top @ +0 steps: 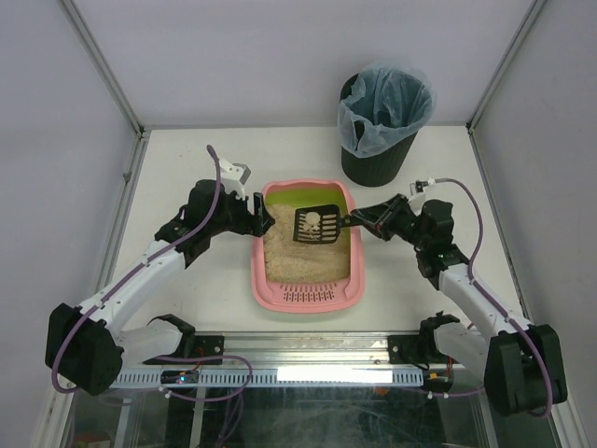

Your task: Clean the litter box

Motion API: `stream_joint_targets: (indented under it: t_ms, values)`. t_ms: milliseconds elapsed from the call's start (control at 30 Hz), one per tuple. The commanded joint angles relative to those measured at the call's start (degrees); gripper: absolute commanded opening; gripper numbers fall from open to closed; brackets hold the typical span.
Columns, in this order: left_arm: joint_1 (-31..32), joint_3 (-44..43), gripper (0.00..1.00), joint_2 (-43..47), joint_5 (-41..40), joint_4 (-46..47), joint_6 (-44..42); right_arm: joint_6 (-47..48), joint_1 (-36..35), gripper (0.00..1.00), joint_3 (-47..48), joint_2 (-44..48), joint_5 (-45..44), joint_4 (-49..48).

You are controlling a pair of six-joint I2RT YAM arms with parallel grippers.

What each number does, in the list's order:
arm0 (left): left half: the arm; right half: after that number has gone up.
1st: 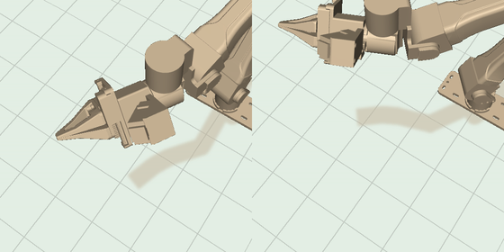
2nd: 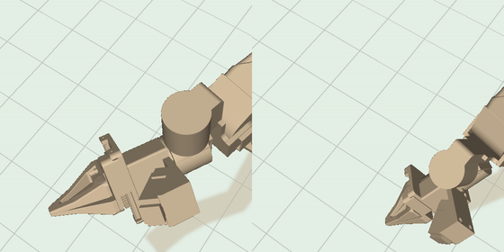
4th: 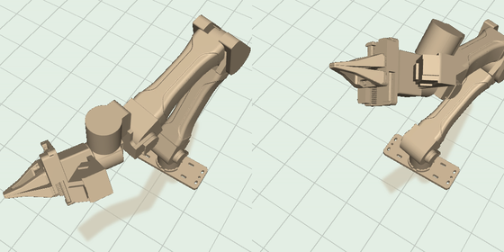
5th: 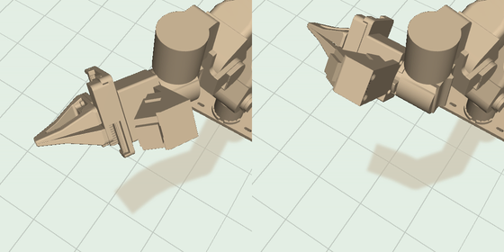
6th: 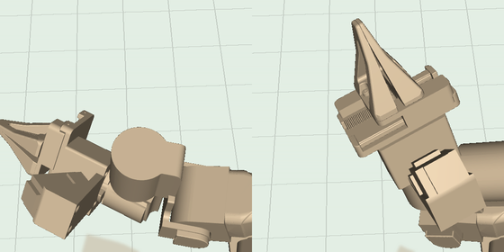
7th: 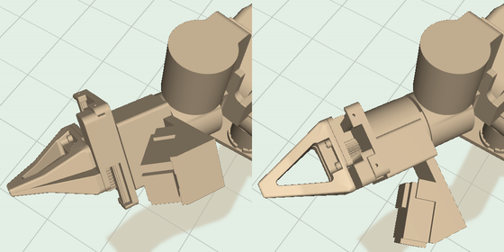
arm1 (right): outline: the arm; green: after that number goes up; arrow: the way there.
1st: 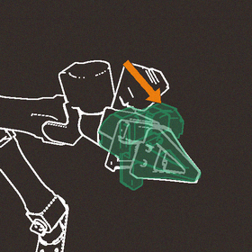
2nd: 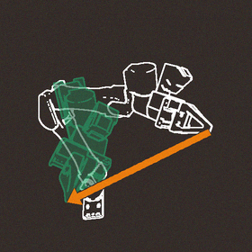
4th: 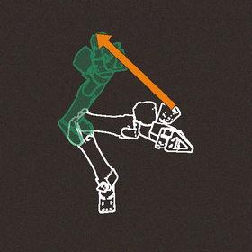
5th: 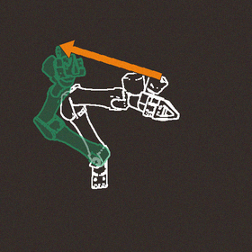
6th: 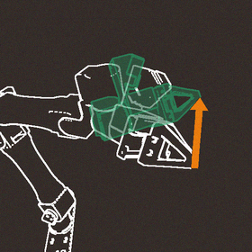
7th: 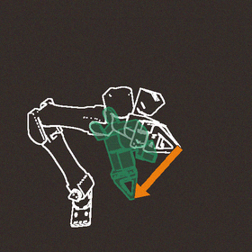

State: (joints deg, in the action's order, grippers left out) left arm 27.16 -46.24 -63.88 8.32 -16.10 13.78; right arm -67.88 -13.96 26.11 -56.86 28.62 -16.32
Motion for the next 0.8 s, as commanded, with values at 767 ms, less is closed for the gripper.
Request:
stream_joint_targets:
  t_ms: [767]
  values:
    - [-0.18,-1.39,0.73,0.95,1.39,3.37,-1.63,0.51,1.37,0.0,-2.69,7.07,-1.64,-1.23]
